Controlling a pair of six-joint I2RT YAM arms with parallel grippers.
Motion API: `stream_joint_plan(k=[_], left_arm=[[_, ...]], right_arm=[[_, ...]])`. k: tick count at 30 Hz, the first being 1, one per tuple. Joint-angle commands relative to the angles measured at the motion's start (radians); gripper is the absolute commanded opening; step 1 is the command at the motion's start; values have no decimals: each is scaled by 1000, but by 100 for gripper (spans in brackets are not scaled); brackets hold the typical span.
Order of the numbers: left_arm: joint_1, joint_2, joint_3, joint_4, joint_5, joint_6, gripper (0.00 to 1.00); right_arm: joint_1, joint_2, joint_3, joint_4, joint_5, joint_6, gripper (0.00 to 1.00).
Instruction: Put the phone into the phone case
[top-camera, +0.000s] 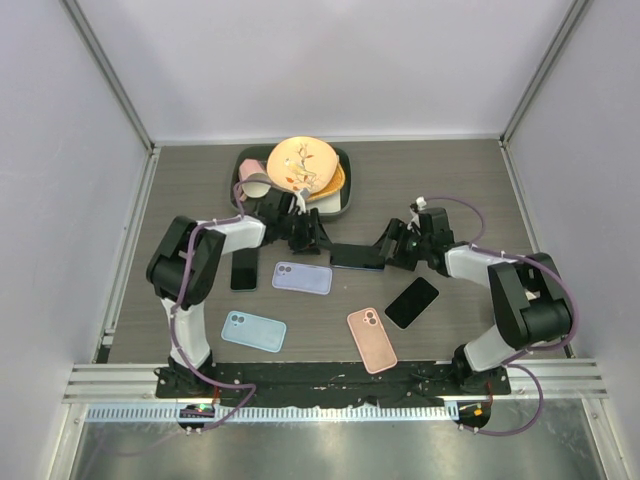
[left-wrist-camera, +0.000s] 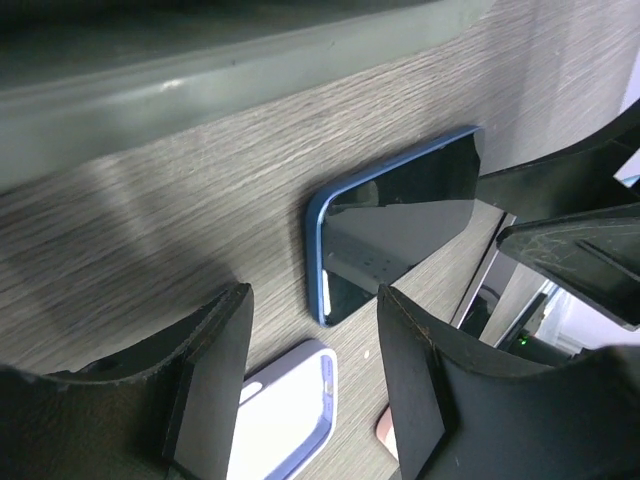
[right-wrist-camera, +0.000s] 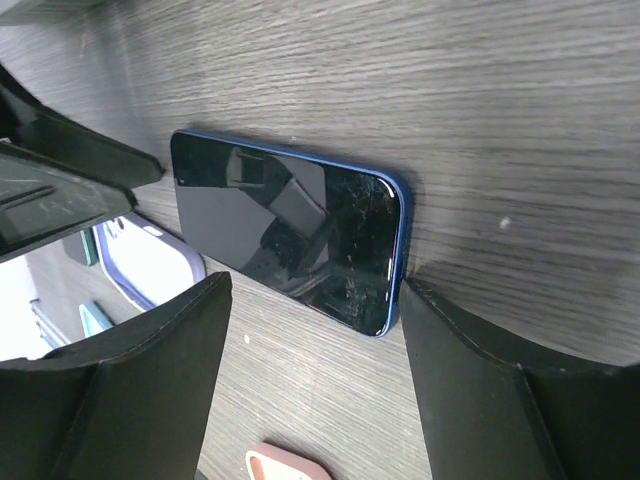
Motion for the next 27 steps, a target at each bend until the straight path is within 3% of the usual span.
stream_joint_plan(k=[1,9,22,27], left_arm=[[-21,58,-9,34,19,-41,57],[-53,122,4,136,58,-78,49],[-58,-3,-171,632,203,-254,44],[-64,-2,-160,625,212,-248,40]], right_arm=[[-1,51,-19,89,-70,40,73],[-1,101,-37,201,-142,69,70],[-1,85,-60,284,-205,90,70],[-1,74,-56,275,-206,84,69]])
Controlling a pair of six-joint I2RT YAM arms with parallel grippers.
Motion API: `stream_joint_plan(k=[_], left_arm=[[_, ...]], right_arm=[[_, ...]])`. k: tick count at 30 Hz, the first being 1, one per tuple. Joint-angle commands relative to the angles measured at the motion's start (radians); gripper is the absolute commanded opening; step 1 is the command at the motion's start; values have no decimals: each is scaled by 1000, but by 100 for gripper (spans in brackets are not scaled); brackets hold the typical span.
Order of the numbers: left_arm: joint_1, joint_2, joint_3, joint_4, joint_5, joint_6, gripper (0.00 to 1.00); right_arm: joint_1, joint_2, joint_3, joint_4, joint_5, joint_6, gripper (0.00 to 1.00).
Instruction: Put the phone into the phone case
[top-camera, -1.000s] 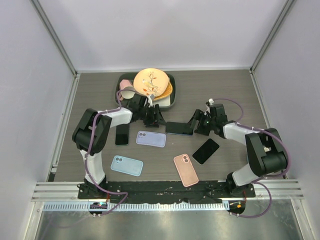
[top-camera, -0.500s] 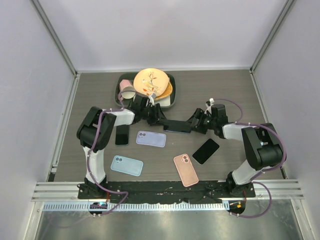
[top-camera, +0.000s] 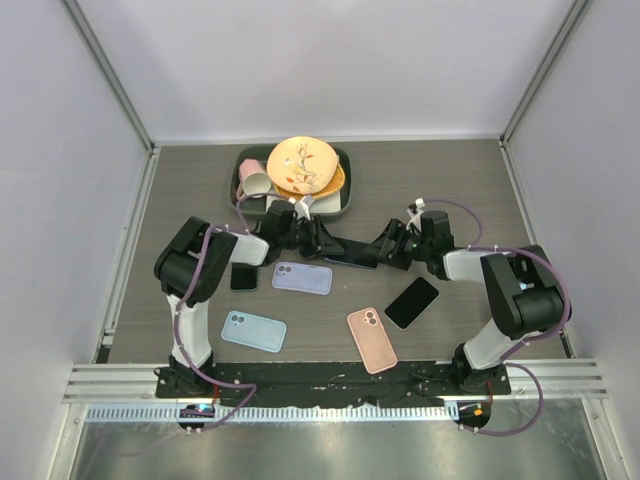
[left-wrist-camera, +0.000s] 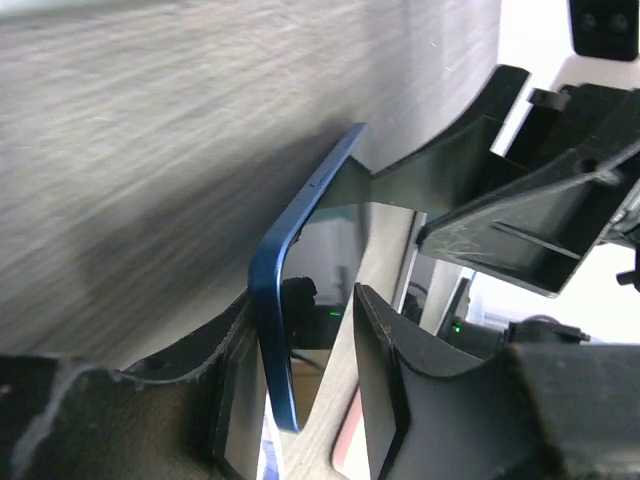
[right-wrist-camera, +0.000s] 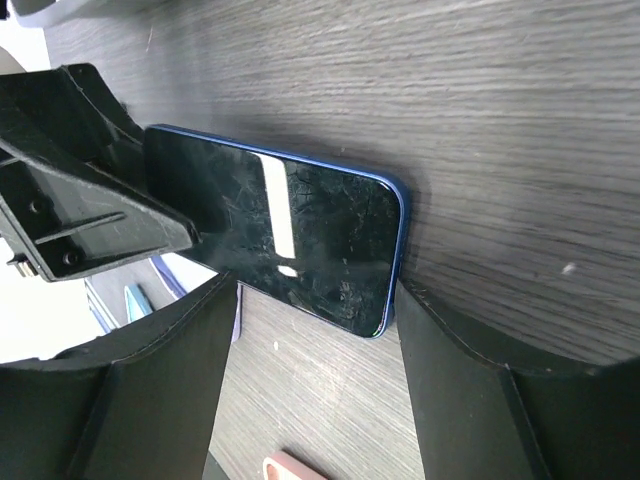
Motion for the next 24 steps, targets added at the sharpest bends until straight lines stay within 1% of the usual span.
stream_joint_plan(k=[1,3,6,7,9,13,19,23,24], left_arm=[[-33,-48,22,110,98,-30,37],[-34,-38,22,111,94,-30,34],[-34,-20,24,104,91,-27,18],[-34,-17,25,97,89,-26,7],[-36,-18,30,72,84,-12,0],[-39,-43,34,18,48,28,0],[-39,-139,57,-131,-26,134,0],[-36,-258,57,-217,-67,212,0],[-34,-311,51,-240,-74,221,0]], right_arm=[[20,-5,-1,23,-63,13,69],[20,-8,-1,17,-61,10,69],[20,-15,-5,13,-60,9,69],[20,-22,-7,7,-55,3,69],[19,-31,-8,-5,-49,-4,70],[20,-67,-7,-26,-40,-20,71],[20,-147,32,-118,-12,-72,78],[19,-241,93,-216,0,-111,90],[20,-255,101,-226,-1,-120,92]])
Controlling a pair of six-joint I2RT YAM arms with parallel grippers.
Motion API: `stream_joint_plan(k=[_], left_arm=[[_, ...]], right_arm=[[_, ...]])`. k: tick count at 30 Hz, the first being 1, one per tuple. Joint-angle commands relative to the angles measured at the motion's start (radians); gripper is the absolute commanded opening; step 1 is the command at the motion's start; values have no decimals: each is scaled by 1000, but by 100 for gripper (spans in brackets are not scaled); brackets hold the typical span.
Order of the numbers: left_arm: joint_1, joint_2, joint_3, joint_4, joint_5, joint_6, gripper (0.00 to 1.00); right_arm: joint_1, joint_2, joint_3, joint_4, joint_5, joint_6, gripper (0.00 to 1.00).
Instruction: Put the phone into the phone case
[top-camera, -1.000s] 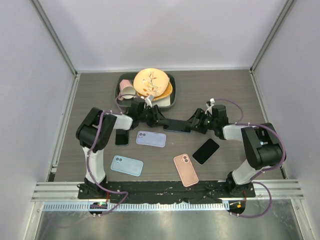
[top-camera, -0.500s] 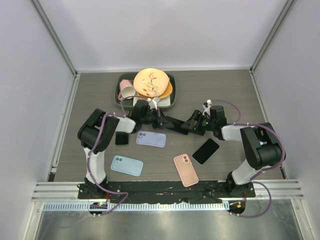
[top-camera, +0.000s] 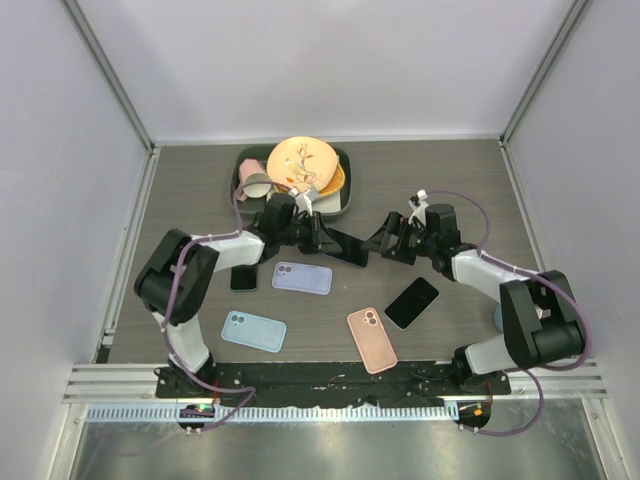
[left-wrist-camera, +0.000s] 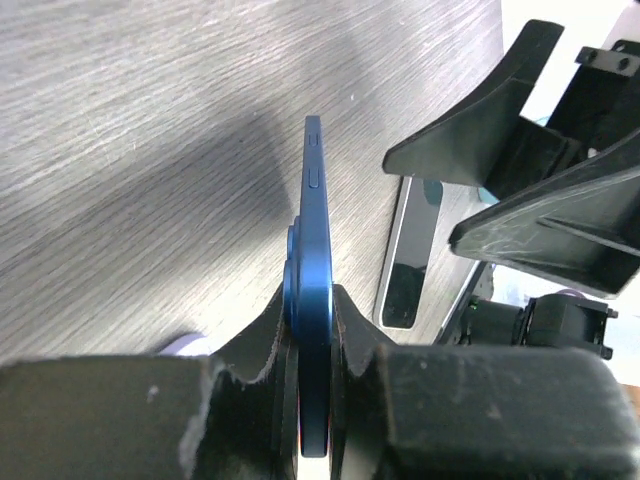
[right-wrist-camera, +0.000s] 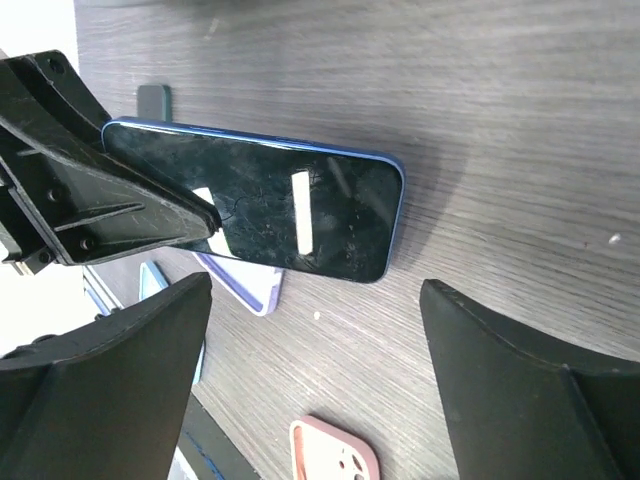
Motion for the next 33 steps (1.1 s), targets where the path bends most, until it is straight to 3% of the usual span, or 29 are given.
stream_joint_plan(k=[1,9,12,16,21,30,33], left_arm=[[6,-189,26,-83,-50,113,0],[139,-450,-124,17,126,3,0],[189,-569,-210,136,183,-92,0],[216,-697,-289,251,244,-181,0],[222,-793,-329,363,295,-235,0],[224,-783,-329,388,315,-259,0],[222,-769,-336,429,321,-279,0]], right_arm=[[5,-110,90,-74,1,-65,94],[4,-173,123,27,-162,7,96],[5,-159,125,145,-278,108,95],[10,-147,73,533,-387,354,95],[85,-119,80,676,-415,460,93],[212,-67,102,752,-390,497,77],[231,-63,105,785,-389,513,63]])
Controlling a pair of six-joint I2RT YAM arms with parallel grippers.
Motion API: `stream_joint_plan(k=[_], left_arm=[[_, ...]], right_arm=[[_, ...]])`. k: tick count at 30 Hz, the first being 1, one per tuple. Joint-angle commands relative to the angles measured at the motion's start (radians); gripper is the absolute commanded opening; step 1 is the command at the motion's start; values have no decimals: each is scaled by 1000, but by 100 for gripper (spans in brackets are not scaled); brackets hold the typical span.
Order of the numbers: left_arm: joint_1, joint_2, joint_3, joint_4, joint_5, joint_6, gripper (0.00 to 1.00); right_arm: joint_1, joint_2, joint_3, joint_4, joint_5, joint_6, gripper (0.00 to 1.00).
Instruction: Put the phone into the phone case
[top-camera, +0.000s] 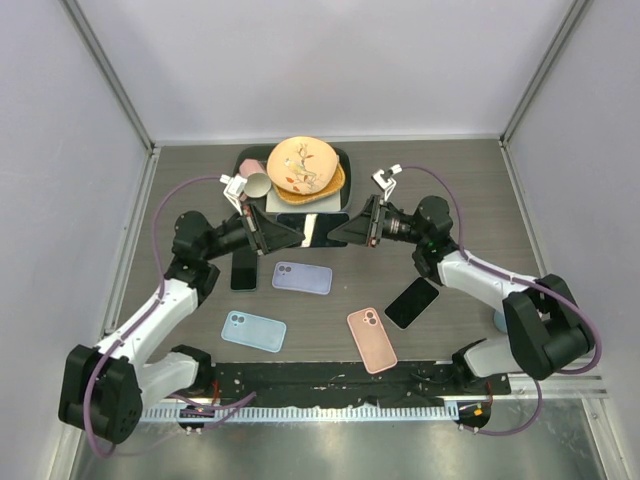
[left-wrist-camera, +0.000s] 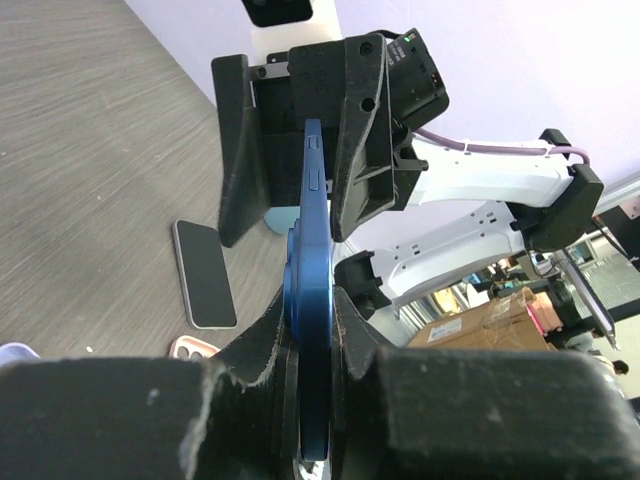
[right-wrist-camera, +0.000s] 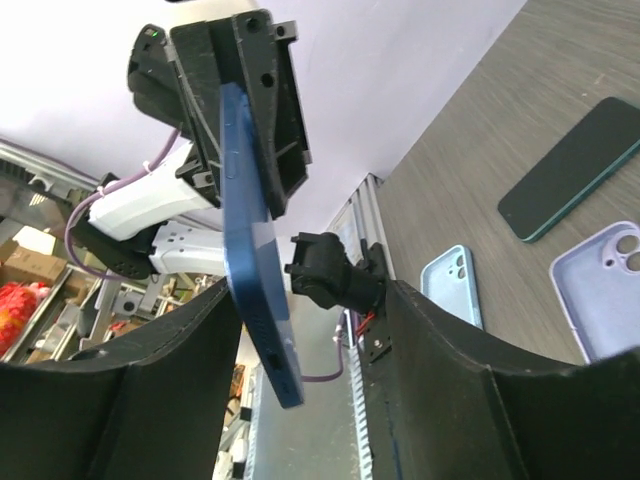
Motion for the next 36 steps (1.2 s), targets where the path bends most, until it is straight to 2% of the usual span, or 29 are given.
stream_joint_plan(k=[1,6,8,9,12,22,31,34,36], left_arm=[[4,17,5,143,30,-49,0],[4,17,5,141,37,-44,0],[5,14,5,131,34,-38,0],[5,14,3,125,33,-30,0],[5,13,0,114,21,-18,0],[5,49,-1,129,34,-18,0],[5,60,-13,134,42,-12,0],[5,60,-30,138,31,-6,0],[4,60,-38,140,22,-4,0]], right_arm=[[25,-1,27,131,-9,50,61],[23,-21,23,100,-11,31,50],[23,-38,25,74,-5,1,50],[23,-43,29,19,-3,-16,45],[20,-63,40,-68,-9,-78,40],[11,-99,49,-119,1,-105,40],[2,-118,49,-96,20,-101,37],[-1,-116,53,-95,26,-99,22],[-1,-110,57,-98,25,-95,6]])
